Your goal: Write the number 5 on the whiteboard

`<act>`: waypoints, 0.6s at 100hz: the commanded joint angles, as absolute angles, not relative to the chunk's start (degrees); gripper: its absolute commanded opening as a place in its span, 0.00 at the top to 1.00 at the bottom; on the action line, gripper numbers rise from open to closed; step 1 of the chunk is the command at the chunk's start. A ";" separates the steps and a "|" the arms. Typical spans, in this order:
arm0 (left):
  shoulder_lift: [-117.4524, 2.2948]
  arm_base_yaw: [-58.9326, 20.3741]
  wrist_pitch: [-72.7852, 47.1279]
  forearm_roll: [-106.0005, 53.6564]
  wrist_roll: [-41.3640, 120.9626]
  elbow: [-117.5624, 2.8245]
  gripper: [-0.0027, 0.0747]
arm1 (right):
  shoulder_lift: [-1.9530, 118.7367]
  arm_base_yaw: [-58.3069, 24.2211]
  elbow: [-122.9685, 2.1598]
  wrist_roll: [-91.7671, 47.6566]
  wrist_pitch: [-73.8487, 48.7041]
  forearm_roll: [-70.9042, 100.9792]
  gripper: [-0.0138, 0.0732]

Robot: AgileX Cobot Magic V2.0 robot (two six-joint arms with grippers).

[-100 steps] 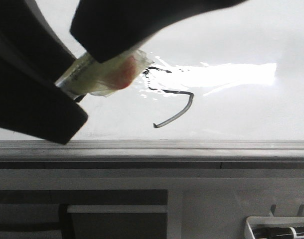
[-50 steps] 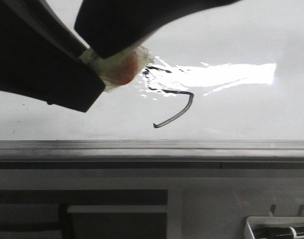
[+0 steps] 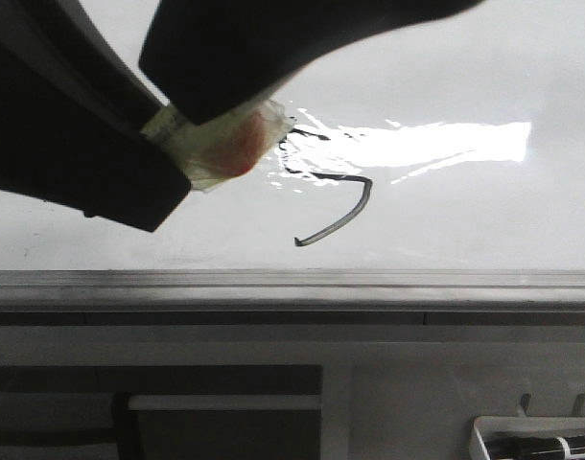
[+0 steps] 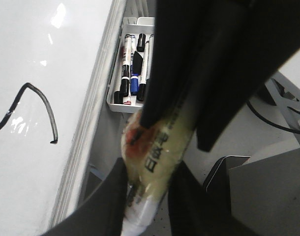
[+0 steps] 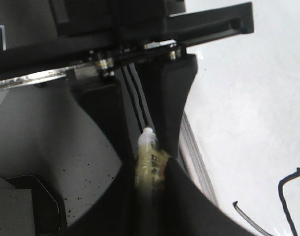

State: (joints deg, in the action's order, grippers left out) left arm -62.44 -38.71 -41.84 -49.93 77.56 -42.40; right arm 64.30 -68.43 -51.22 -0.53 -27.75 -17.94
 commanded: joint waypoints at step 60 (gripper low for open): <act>-61.84 -38.80 -30.44 -54.87 62.63 -43.47 0.99 | 51.44 -66.87 -54.69 2.78 -26.58 -23.64 0.38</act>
